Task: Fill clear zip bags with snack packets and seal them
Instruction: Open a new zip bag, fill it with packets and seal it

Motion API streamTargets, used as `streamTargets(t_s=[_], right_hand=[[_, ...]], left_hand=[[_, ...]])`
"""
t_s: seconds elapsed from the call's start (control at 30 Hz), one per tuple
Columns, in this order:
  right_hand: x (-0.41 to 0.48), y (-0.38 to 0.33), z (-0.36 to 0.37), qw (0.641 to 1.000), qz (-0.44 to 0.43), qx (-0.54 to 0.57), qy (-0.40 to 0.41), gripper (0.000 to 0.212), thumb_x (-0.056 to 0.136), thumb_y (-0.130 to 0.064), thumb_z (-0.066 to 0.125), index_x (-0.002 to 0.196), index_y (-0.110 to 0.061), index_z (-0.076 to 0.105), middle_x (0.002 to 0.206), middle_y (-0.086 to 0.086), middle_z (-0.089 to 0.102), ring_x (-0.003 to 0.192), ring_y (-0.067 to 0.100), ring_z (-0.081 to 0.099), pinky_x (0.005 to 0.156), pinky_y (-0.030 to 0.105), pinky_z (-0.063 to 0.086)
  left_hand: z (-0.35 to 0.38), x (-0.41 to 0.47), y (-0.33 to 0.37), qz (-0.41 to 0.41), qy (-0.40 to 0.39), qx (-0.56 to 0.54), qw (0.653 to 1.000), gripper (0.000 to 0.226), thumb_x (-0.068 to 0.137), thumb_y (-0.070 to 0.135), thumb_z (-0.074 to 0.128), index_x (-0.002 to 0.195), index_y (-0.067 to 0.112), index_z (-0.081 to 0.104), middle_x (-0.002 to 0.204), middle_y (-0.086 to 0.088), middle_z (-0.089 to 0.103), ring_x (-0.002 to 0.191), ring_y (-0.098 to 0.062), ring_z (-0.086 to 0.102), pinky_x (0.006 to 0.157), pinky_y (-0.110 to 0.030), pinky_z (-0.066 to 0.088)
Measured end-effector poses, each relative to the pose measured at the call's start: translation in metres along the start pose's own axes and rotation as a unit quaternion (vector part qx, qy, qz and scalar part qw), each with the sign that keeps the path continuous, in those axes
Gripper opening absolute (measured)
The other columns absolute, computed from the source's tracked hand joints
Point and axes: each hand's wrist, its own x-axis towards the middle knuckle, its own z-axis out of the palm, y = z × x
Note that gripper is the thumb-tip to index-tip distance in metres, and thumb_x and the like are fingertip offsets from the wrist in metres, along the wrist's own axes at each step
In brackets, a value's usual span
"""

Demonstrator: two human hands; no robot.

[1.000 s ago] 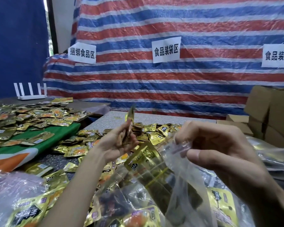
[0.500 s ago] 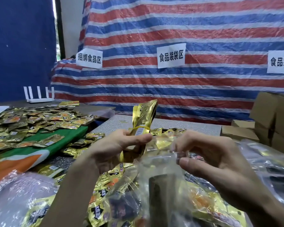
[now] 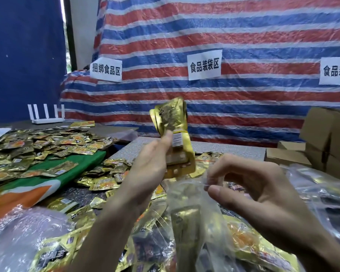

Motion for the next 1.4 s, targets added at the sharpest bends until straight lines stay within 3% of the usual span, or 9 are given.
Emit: streamTargets(t_s=[0.07, 0.2, 0.43, 0.63, 0.73, 0.9, 1.1, 1.27, 1.4], right_hand=[[0.0, -0.003, 0.0, 1.0, -0.006, -0.026, 0.0, 0.004, 0.082, -0.016, 0.069, 0.078, -0.019, 0.069, 0.076, -0.003, 0.064, 0.078, 0.019, 0.063, 0.072, 0.02, 0.047], [-0.001, -0.008, -0.001, 0.997, -0.018, -0.073, 0.005, 0.005, 0.082, -0.019, 0.071, 0.079, -0.024, 0.07, 0.076, -0.009, 0.064, 0.081, 0.016, 0.065, 0.072, 0.018, 0.047], [-0.002, -0.01, 0.0, 0.992, -0.028, -0.109, 0.055, 0.003, 0.08, -0.022, 0.071, 0.079, -0.024, 0.072, 0.077, -0.006, 0.066, 0.079, 0.017, 0.065, 0.07, 0.027, 0.05], [-0.001, -0.011, -0.001, 0.992, -0.036, -0.108, 0.056, 0.004, 0.08, -0.021, 0.074, 0.081, -0.025, 0.074, 0.078, -0.009, 0.067, 0.076, 0.014, 0.065, 0.067, 0.022, 0.048], [-0.004, -0.014, -0.006, 0.987, -0.043, -0.133, 0.077, 0.002, 0.08, -0.024, 0.075, 0.081, -0.024, 0.074, 0.076, -0.006, 0.066, 0.071, 0.015, 0.062, 0.063, 0.021, 0.045], [-0.008, -0.019, -0.01, 0.984, -0.036, -0.158, 0.072, 0.016, 0.077, -0.036, 0.084, 0.073, -0.026, 0.071, 0.067, -0.003, 0.063, 0.059, 0.02, 0.055, 0.051, 0.034, 0.043], [-0.014, -0.033, -0.013, 0.973, -0.039, -0.226, 0.012, 0.022, 0.073, -0.054, 0.075, 0.072, -0.033, 0.066, 0.064, -0.012, 0.059, 0.058, 0.008, 0.056, 0.05, 0.012, 0.039], [-0.016, -0.023, -0.022, 0.959, 0.052, -0.254, -0.116, 0.017, 0.07, -0.058, 0.067, 0.079, -0.043, 0.066, 0.088, -0.028, 0.064, 0.089, -0.011, 0.054, 0.077, 0.007, 0.038], [-0.011, -0.015, -0.023, 0.961, 0.05, -0.24, -0.124, 0.011, 0.076, -0.045, 0.071, 0.074, -0.035, 0.066, 0.108, -0.027, 0.062, 0.116, -0.002, 0.05, 0.089, 0.015, 0.038]], left_hand=[[0.004, -0.001, -0.001, 0.007, 0.023, -0.008, 1.0, 0.018, 0.097, 0.032, 0.059, 0.103, 0.018, 0.066, 0.093, 0.0, 0.078, 0.088, -0.014, 0.074, 0.068, -0.022, 0.057], [0.006, -0.005, 0.002, 0.035, 0.02, -0.017, 0.999, 0.038, 0.082, 0.028, 0.073, 0.114, 0.011, 0.063, 0.101, -0.004, 0.077, 0.092, -0.02, 0.075, 0.079, -0.031, 0.061], [-0.008, -0.011, 0.013, 0.056, -0.05, 0.206, 0.976, 0.029, 0.079, 0.036, 0.081, 0.102, 0.02, 0.073, 0.095, 0.007, 0.077, 0.09, -0.012, 0.074, 0.088, -0.038, 0.055], [-0.012, -0.019, 0.02, 0.036, -0.254, 0.344, 0.903, 0.071, 0.083, 0.082, 0.035, 0.081, 0.021, 0.072, 0.072, 0.009, 0.068, 0.069, -0.011, 0.064, 0.069, -0.039, 0.054], [-0.021, -0.021, 0.027, 0.027, -0.318, 0.375, 0.87, 0.096, 0.071, 0.095, 0.01, 0.074, 0.025, 0.077, 0.083, 0.016, 0.072, 0.084, 0.002, 0.065, 0.094, -0.026, 0.042], [-0.046, -0.023, 0.036, 0.128, -0.303, 0.327, 0.886, 0.026, 0.088, 0.044, 0.064, 0.088, 0.022, 0.077, 0.086, 0.005, 0.075, 0.087, -0.017, 0.071, 0.079, -0.028, 0.056], [-0.061, -0.022, 0.04, 0.131, -0.302, 0.281, 0.902, 0.009, 0.083, 0.024, 0.076, 0.083, 0.015, 0.078, 0.112, -0.004, 0.07, 0.111, -0.024, 0.066, 0.091, -0.029, 0.054], [-0.063, -0.027, 0.044, 0.103, -0.314, 0.319, 0.888, 0.006, 0.085, 0.022, 0.076, 0.081, 0.018, 0.078, 0.115, 0.002, 0.071, 0.112, -0.019, 0.066, 0.093, -0.03, 0.054], [-0.059, -0.032, 0.047, 0.109, -0.223, 0.42, 0.873, 0.015, 0.075, 0.05, 0.068, 0.077, 0.036, 0.072, 0.124, 0.03, 0.056, 0.121, 0.007, 0.051, 0.1, -0.027, 0.045]])
